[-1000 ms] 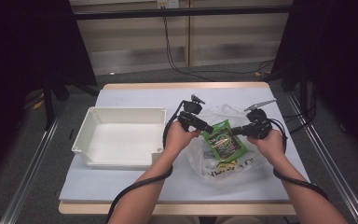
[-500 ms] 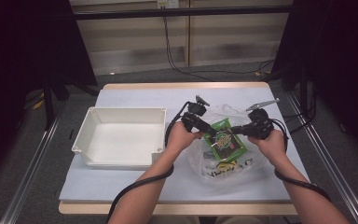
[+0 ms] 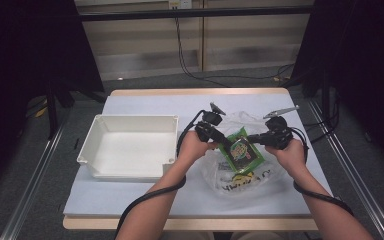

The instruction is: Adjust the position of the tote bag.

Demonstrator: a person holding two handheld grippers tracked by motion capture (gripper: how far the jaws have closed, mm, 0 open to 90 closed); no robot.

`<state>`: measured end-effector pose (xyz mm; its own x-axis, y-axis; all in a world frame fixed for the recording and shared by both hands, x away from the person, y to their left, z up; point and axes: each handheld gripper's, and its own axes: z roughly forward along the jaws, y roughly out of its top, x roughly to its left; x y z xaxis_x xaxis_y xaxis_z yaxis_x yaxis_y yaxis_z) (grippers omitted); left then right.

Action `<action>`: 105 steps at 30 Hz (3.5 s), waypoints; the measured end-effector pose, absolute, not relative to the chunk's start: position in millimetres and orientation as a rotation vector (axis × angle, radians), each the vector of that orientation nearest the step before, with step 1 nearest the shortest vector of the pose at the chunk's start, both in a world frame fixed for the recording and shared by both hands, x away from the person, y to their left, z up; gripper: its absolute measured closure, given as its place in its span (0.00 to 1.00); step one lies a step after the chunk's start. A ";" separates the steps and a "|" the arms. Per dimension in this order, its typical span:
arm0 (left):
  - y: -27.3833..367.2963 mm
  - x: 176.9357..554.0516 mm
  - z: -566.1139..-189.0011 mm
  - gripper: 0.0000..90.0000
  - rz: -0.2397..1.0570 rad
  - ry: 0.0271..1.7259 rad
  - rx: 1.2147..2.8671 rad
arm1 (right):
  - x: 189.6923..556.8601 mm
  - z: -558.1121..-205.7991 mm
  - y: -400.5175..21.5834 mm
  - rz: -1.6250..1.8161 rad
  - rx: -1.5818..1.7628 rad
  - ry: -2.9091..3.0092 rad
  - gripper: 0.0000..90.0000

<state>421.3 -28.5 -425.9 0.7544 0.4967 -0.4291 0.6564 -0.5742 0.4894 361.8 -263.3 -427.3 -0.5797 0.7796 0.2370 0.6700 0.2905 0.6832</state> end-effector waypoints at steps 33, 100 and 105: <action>-29.1 425.6 -420.3 0.76 -0.460 0.815 2.396 | 363.4 -425.5 -258.5 1.176 1.296 2.411 0.99; -13.4 428.6 -349.6 0.86 -0.182 0.827 2.532 | 335.8 -431.0 -245.2 0.887 1.186 2.528 0.11; -12.4 430.4 -340.9 0.86 -0.160 0.815 2.542 | 333.5 -433.6 -247.3 0.882 1.197 2.535 0.09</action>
